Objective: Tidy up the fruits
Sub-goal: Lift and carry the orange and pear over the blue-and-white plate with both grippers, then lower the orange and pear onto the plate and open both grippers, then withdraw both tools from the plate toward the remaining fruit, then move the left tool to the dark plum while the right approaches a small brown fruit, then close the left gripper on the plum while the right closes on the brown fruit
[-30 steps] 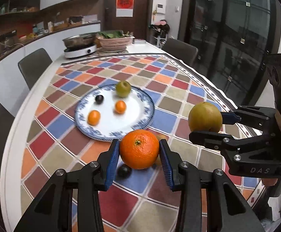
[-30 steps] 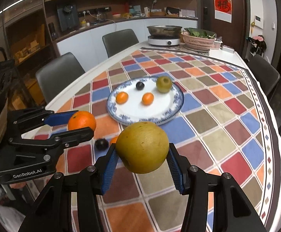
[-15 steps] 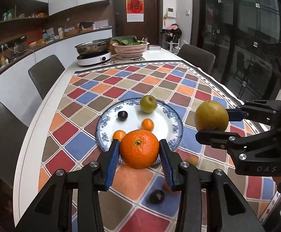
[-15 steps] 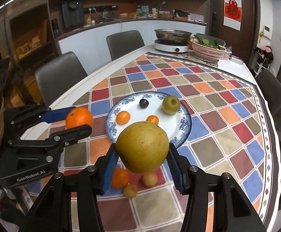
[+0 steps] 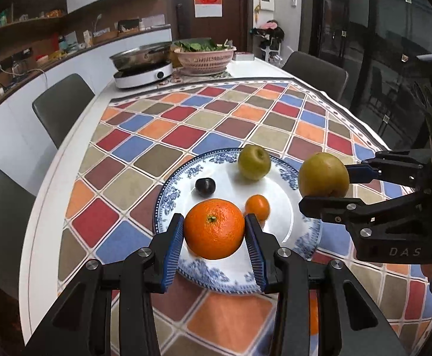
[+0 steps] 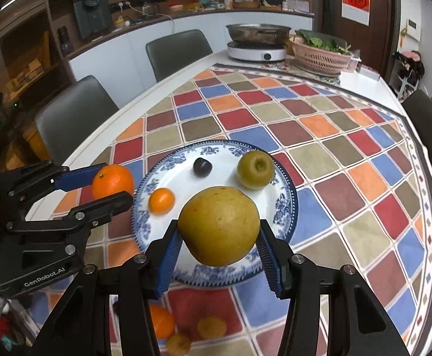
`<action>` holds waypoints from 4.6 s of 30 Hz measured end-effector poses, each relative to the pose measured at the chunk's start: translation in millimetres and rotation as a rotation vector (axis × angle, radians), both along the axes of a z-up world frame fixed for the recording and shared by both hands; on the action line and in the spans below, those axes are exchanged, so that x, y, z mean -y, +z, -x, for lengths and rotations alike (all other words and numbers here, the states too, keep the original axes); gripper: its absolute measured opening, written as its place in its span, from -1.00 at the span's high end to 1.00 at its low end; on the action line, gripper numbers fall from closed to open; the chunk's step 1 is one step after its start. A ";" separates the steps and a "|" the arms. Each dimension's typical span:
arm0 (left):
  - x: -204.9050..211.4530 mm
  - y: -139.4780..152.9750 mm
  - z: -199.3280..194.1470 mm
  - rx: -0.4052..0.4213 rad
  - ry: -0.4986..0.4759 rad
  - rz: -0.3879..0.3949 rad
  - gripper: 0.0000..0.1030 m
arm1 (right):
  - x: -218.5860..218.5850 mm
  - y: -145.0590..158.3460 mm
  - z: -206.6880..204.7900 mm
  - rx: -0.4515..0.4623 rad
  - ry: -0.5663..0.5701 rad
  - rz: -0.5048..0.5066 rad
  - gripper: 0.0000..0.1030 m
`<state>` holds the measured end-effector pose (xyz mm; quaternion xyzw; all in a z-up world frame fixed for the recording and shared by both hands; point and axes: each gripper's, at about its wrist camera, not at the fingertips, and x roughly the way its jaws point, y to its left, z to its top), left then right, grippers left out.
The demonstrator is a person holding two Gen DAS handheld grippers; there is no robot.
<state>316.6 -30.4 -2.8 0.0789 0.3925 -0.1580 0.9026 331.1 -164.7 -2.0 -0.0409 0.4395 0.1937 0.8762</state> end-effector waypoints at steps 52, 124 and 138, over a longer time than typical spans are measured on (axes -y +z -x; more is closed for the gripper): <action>-3.8 57.6 62.8 0.107 0.054 -0.007 -0.27 | 11.5 45.7 59.5 0.175 -0.102 -0.021 -0.27; 9.1 -72.5 113.2 -0.163 -0.098 0.040 0.10 | -8.7 -66.1 119.3 -0.068 0.017 0.041 0.23; 12.7 -75.4 107.7 -0.170 -0.101 0.050 0.43 | -9.5 -70.0 116.8 -0.059 0.035 0.054 0.47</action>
